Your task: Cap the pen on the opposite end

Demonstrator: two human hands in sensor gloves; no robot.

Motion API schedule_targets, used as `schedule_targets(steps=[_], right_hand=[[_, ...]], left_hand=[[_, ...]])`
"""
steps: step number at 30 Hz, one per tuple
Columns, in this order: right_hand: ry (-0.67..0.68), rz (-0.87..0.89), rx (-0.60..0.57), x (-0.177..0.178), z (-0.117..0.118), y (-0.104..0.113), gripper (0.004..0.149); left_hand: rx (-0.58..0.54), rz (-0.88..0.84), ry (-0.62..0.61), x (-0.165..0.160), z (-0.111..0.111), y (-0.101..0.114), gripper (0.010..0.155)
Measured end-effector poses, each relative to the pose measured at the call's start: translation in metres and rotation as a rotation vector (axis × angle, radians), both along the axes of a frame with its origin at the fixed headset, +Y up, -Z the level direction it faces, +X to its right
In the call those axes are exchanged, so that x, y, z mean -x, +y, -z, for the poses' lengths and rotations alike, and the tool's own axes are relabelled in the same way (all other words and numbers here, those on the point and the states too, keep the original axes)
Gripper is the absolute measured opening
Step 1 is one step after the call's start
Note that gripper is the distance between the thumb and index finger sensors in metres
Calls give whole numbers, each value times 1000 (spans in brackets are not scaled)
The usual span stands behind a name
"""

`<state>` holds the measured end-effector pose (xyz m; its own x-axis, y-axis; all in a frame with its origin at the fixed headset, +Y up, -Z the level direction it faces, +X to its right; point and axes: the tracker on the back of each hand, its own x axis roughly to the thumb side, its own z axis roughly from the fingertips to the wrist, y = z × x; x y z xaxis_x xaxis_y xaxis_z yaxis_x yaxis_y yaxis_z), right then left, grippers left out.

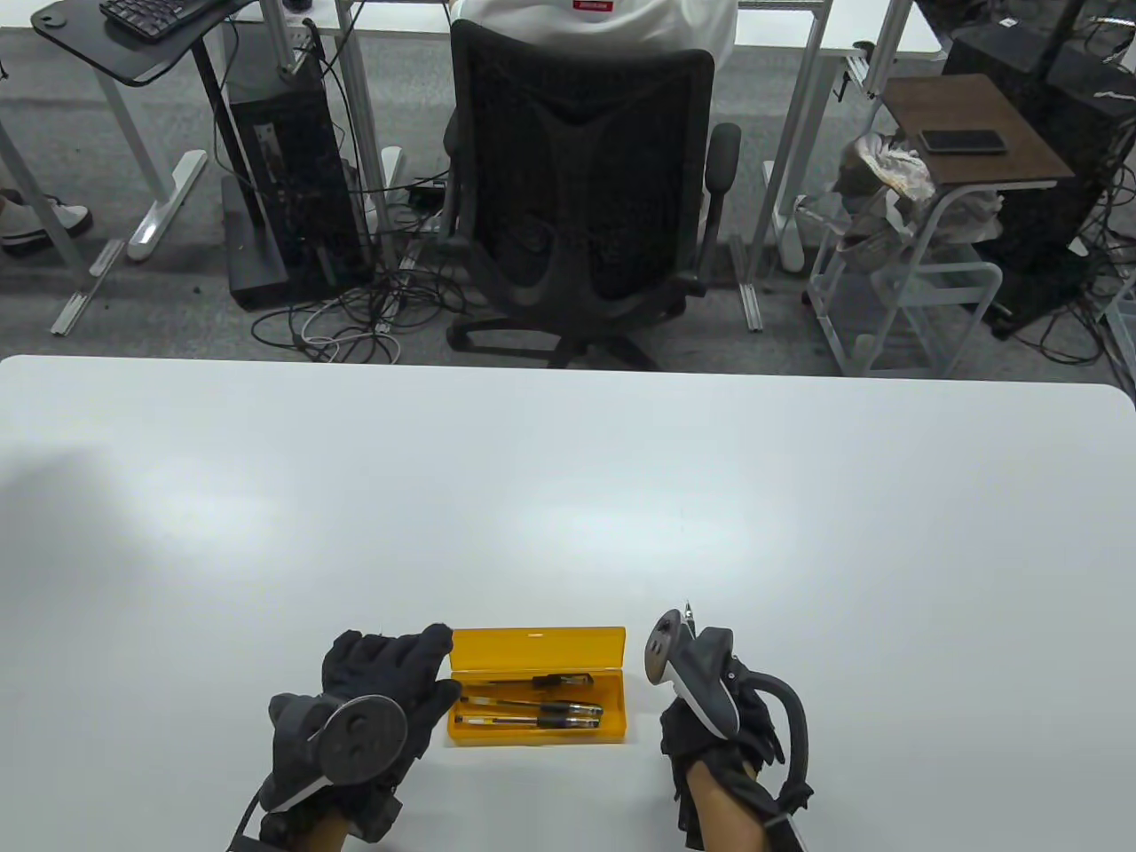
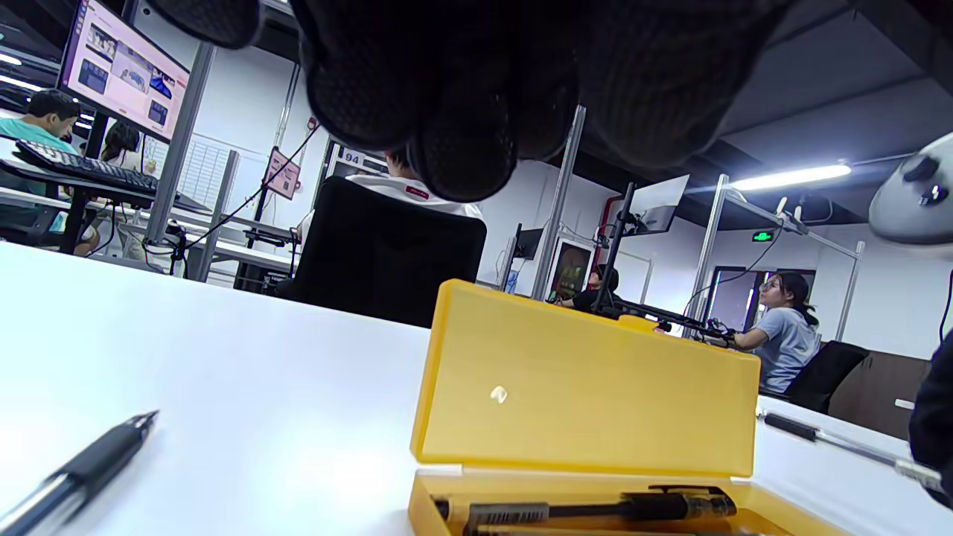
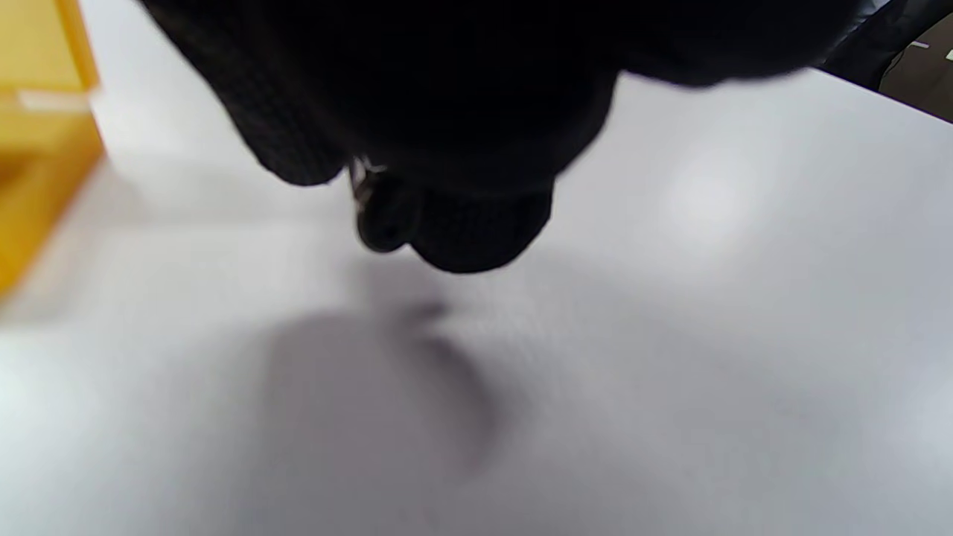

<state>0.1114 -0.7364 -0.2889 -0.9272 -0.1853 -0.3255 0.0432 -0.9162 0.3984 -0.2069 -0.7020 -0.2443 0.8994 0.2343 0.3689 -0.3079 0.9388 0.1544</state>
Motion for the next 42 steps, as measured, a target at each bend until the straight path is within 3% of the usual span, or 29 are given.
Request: schedule_targets(steps=[8,14,20,33,37,42], right_hand=[[-11,-44,101,0,0,-18,50],[-11,-35,107,-1,-1,-18,51],[1,-63,98,0,-2,-15,63],[-3,-51,95,0,-3,-15,66],[-4,-62,65,1,-3,-10,69],[48,-155,-44,10,-6,9,69]], left_hand=[[-2,6,-7,0,0,0,61],[16,10,5,2,2,-3,61],[27,18,3,0,2,-4,61],[81,76,1,-9,6,-12,61],[131,177,-22,-24,10,-27,53],[153,347,26,-39,17,-43,60]])
